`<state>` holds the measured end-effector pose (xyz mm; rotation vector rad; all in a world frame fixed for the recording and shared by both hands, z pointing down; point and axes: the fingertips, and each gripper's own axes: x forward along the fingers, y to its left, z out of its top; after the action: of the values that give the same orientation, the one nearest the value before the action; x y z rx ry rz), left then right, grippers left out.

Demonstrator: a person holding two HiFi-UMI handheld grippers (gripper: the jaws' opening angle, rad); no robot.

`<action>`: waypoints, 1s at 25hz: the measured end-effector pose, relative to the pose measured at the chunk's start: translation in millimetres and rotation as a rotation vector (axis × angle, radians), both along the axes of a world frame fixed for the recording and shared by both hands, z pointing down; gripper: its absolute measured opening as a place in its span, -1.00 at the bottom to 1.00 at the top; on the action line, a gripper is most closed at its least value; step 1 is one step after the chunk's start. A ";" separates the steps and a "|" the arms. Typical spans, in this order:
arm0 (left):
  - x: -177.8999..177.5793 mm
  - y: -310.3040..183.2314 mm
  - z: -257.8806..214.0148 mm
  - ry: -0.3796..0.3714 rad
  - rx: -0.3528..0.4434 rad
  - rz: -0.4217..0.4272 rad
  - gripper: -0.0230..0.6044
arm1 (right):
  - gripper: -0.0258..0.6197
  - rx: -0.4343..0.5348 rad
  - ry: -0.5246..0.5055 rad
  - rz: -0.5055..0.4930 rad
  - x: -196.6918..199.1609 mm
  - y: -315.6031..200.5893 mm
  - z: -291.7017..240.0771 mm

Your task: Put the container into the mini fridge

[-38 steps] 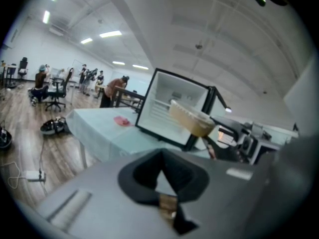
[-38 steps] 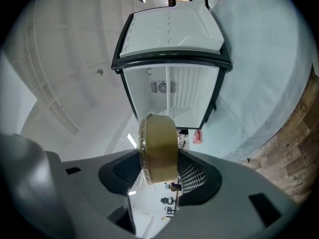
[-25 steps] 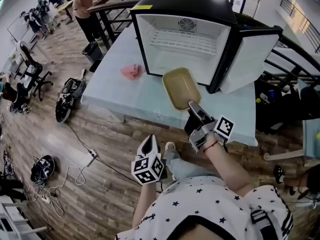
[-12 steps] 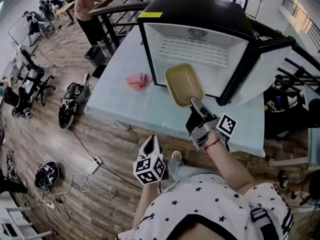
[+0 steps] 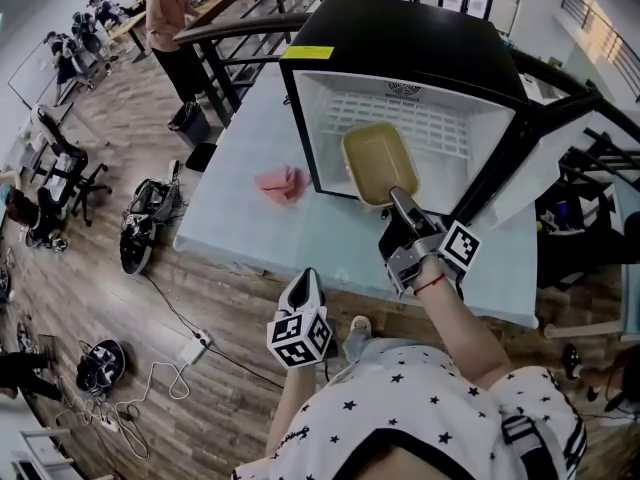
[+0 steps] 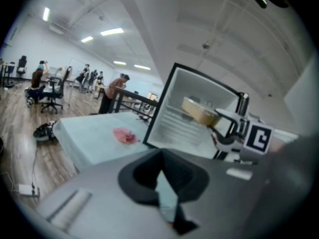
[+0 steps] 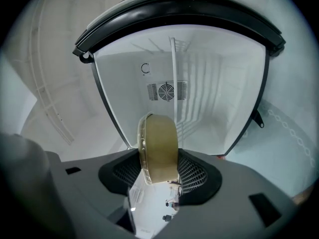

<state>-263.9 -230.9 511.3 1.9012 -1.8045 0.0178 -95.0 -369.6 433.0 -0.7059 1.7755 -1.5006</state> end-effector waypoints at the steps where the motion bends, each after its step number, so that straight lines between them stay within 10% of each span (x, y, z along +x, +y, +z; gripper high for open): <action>1: 0.6 -5.2 -0.1 -0.002 0.000 0.005 -0.90 | -0.22 -0.002 0.000 0.010 2.0 -5.5 0.1; 25: 2.5 -89.2 6.8 -0.029 -0.017 0.148 -0.90 | -0.22 -0.069 -0.010 0.225 30.3 -95.2 -0.6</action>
<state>-261.4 -320.2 518.1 2.0281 -1.6733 0.1118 -64.7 -464.8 432.4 -0.9004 1.5848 -1.4150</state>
